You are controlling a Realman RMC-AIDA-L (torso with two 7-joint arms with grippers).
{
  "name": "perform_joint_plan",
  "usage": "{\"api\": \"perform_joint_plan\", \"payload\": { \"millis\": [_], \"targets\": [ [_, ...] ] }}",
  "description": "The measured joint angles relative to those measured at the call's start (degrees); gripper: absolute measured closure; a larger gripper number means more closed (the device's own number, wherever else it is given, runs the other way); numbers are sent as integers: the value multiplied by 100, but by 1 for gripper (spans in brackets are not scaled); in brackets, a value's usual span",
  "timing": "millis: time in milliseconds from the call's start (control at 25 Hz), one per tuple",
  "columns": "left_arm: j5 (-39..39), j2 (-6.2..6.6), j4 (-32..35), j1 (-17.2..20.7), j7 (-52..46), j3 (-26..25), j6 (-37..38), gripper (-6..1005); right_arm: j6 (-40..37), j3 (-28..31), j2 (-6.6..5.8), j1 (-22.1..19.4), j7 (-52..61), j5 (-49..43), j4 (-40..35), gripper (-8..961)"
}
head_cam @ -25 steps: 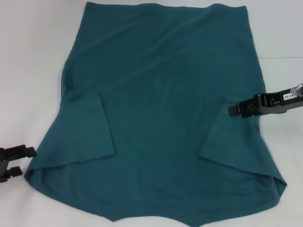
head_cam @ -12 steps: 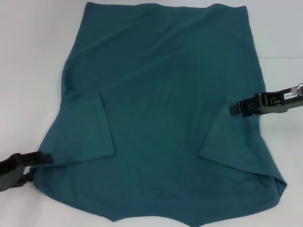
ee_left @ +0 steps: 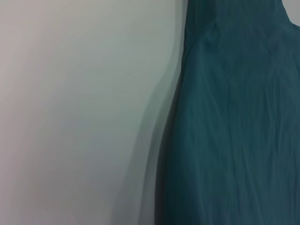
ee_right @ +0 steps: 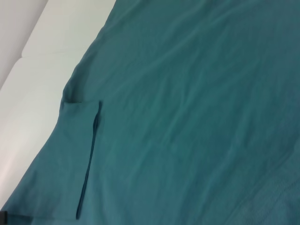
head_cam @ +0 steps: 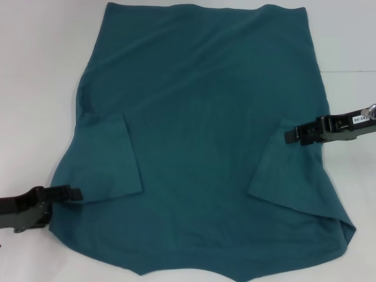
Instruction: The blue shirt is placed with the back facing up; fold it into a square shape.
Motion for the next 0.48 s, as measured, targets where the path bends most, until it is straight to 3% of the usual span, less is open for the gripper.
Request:
{"api": "perform_joint_plan", "payload": {
  "millis": [320,480],
  "targets": [
    [-179,-11,47,12,57,-69,83,239,2,44,0,-45,-4,13,0,419],
    [-172,0,50,23,72,-57,109,424,10,103,0,-66,-11,13,0,419]
  ]
}}
